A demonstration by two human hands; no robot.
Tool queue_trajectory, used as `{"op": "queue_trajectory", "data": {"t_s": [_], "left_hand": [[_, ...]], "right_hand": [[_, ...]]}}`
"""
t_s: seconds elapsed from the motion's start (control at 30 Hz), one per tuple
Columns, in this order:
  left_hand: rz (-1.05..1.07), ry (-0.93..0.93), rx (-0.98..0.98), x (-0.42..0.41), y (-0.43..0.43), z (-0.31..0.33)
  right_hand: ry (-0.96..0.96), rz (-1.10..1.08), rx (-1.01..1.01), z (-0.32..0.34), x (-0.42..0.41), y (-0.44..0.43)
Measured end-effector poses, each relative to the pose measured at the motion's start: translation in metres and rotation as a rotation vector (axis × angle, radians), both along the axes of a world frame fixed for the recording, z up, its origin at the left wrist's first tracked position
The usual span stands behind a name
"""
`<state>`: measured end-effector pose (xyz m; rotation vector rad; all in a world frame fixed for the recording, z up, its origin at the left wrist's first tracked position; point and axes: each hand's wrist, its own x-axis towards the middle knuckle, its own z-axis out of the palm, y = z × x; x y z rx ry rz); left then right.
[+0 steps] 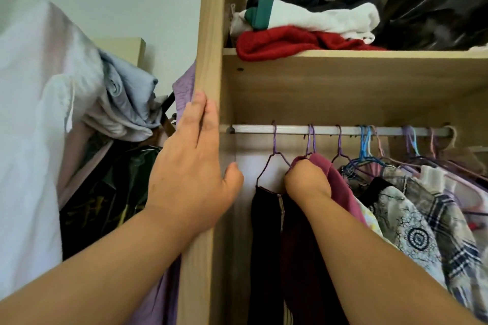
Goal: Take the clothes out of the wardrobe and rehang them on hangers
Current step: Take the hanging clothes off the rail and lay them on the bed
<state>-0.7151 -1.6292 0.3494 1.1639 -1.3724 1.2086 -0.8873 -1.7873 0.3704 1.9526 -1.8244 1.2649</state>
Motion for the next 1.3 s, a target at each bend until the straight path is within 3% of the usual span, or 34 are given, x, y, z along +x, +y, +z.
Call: {"op": "queue_trajectory", "data": {"t_s": [0.3,0.5,0.63,0.77,0.9,1.07,1.3], "left_hand": [[-0.016,0.015,0.025,-0.001,0.002,-0.001],[0.07,0.024,0.111,-0.006,0.007,-0.001],[0.07,-0.09,0.133,-0.03,0.011,-0.013],[-0.196,-0.195,0.282,-0.067,0.002,-0.034],[-0.445,-0.157,0.551,-0.102,-0.022,-0.061],[-0.698,-0.079,0.656,-0.134,-0.037,-0.1],[-1.262,-0.14,0.844,-0.165,-0.019,-0.169]], "right_hand": [[-0.162,0.084,-0.176,0.011,-0.03,0.044],[-0.007,0.038,-0.271,-0.01,-0.076,0.094],[0.097,-0.032,-0.272,-0.032,-0.116,0.136],[0.141,-0.083,-0.307,-0.063,-0.152,0.186],[0.109,-0.173,-0.266,-0.1,-0.181,0.239],[0.088,-0.255,-0.207,-0.146,-0.184,0.315],[-0.099,-0.558,-0.125,-0.213,-0.151,0.413]]}}
